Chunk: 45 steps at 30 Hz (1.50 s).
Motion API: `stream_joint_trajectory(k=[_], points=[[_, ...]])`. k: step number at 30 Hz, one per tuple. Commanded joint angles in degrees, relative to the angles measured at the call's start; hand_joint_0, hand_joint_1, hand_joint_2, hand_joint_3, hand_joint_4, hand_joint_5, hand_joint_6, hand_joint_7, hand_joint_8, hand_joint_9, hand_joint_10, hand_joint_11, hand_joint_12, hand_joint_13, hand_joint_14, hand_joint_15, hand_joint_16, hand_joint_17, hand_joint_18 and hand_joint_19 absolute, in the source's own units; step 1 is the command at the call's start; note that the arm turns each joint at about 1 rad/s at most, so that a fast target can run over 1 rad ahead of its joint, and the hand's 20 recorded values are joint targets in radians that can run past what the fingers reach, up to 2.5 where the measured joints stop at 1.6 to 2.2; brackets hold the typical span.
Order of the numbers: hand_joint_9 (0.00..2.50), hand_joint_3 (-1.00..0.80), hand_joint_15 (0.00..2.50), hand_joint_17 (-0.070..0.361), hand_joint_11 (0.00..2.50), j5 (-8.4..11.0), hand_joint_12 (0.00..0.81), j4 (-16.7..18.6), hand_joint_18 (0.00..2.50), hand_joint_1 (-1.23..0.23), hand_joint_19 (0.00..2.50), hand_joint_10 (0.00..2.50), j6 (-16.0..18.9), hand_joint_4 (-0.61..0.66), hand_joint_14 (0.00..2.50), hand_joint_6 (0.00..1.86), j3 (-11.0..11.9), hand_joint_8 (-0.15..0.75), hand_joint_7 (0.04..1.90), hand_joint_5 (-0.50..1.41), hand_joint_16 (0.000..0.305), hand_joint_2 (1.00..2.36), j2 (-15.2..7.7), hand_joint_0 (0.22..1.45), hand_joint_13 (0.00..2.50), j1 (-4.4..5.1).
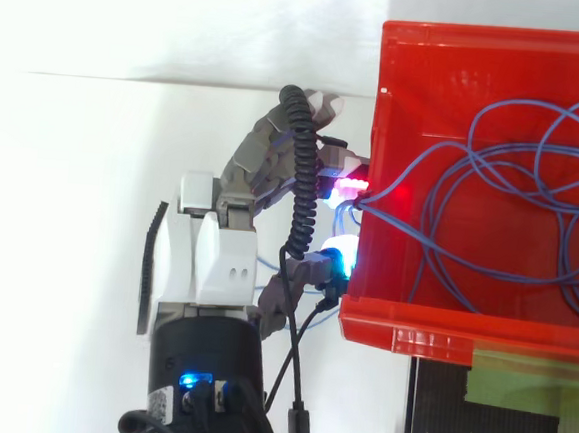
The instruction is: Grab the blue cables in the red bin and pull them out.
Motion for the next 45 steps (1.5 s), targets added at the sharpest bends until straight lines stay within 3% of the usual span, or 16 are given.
stream_joint_trajectory(k=[1,29,45], points=[[0.93,-1.00,0.29,0.100,0.66,0.00,0.329,0.02,0.49,-0.97,0.39,0.02,0.02,0.00,0.01,0.01,0.06,0.230,0.75,0.92,0.044,1.00,-0.01,0.76,0.60,-0.01],[0.98,-1.00,0.28,0.099,0.67,-0.09,0.326,-0.07,0.51,-0.92,0.39,0.02,0.02,-0.04,0.01,0.00,-0.03,0.232,0.95,1.08,0.044,1.00,0.08,0.76,0.62,-0.45],[1.02,-1.00,0.28,0.099,0.69,-0.44,0.330,-0.07,0.53,-0.91,0.38,0.02,0.02,-0.02,0.01,0.37,-0.03,0.237,0.87,1.08,0.044,1.00,-0.01,0.75,0.64,-0.54]])
